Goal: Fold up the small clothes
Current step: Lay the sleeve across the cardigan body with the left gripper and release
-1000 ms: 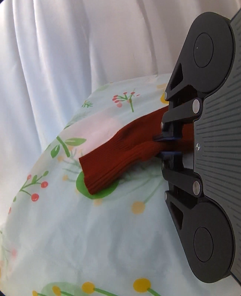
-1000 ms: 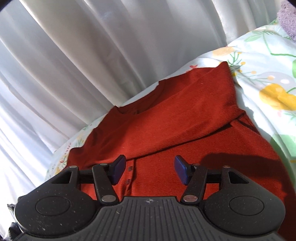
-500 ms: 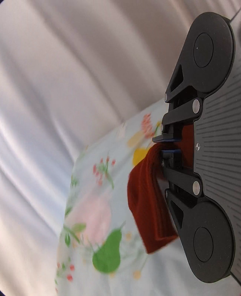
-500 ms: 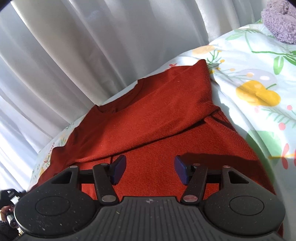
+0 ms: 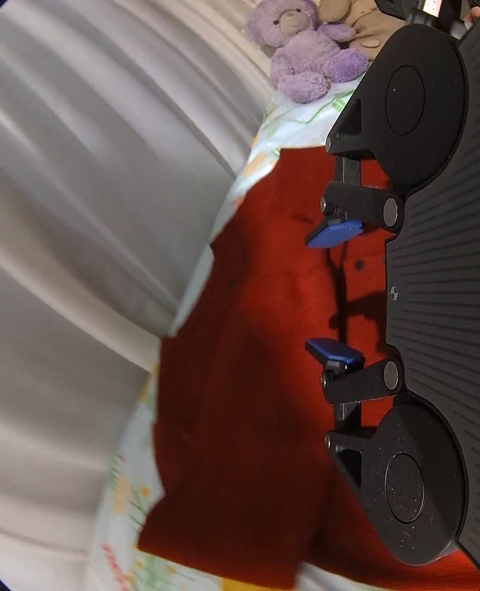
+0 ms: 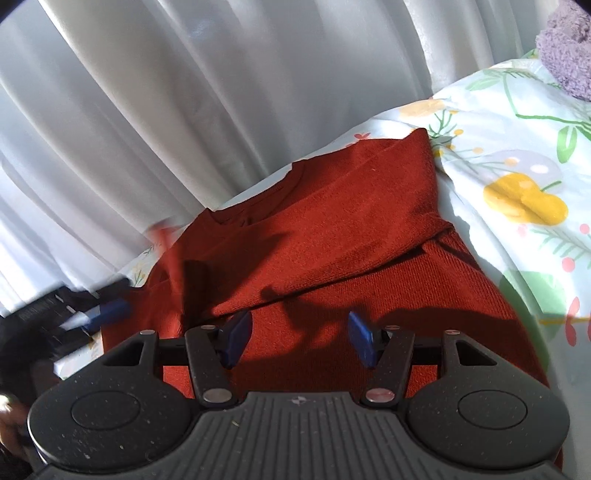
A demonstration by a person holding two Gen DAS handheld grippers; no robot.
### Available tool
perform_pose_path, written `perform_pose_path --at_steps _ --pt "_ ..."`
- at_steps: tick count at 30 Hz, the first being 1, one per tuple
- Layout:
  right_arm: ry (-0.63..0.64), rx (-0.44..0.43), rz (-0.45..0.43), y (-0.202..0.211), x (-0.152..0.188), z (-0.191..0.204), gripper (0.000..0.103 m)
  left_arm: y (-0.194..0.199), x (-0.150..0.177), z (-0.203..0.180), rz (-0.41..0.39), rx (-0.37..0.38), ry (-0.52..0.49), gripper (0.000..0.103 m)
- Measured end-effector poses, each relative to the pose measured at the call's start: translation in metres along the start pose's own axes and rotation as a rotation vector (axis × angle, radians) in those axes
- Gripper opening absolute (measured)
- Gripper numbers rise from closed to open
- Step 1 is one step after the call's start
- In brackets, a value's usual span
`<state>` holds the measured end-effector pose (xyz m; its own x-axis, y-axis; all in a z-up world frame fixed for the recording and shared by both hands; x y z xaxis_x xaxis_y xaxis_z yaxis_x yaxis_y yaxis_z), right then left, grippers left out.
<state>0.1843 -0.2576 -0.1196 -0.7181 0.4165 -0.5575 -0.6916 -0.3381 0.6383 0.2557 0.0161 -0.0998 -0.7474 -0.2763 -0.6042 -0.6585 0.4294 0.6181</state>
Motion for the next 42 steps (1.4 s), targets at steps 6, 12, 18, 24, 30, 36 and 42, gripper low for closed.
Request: perform_pose_path --at_steps 6,12,18,24,30,36,42 --pt "0.043 -0.042 0.043 -0.025 -0.009 0.014 0.058 0.016 -0.012 0.064 -0.04 -0.155 0.137 0.072" --pt "-0.026 -0.105 0.107 -0.074 -0.033 0.024 0.056 0.034 -0.022 0.1 -0.074 -0.245 0.181 0.076" --pt "-0.052 -0.127 0.172 -0.113 -0.039 0.037 0.044 0.032 -0.013 0.113 -0.054 -0.261 0.224 0.076" --pt "0.094 -0.092 0.181 -0.126 -0.037 0.064 0.006 0.033 -0.014 0.106 -0.046 -0.25 0.199 0.077" --pt "0.26 0.135 -0.087 -0.079 -0.086 0.045 0.005 0.023 -0.02 0.098 -0.037 -0.25 0.152 0.08" --pt "0.121 0.145 0.004 -0.084 -0.084 -0.014 0.011 0.003 -0.021 0.091 0.002 -0.238 0.119 0.08" --pt "0.054 0.093 0.025 -0.09 -0.074 -0.027 0.017 -0.007 -0.026 0.085 0.019 -0.241 0.085 0.081"
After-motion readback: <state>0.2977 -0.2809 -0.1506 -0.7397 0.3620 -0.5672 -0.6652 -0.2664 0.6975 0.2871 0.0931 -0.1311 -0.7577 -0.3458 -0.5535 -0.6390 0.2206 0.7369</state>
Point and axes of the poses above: each gripper's, at about its wrist camera, not at the fingertips, and y roughly against the way its jaws point, z to its left, x to its underside, the point moved 9 cm from there along -y, roughly the way its jaws point, and after that the axes turned 1 degree about x, right-handed, at the moved point
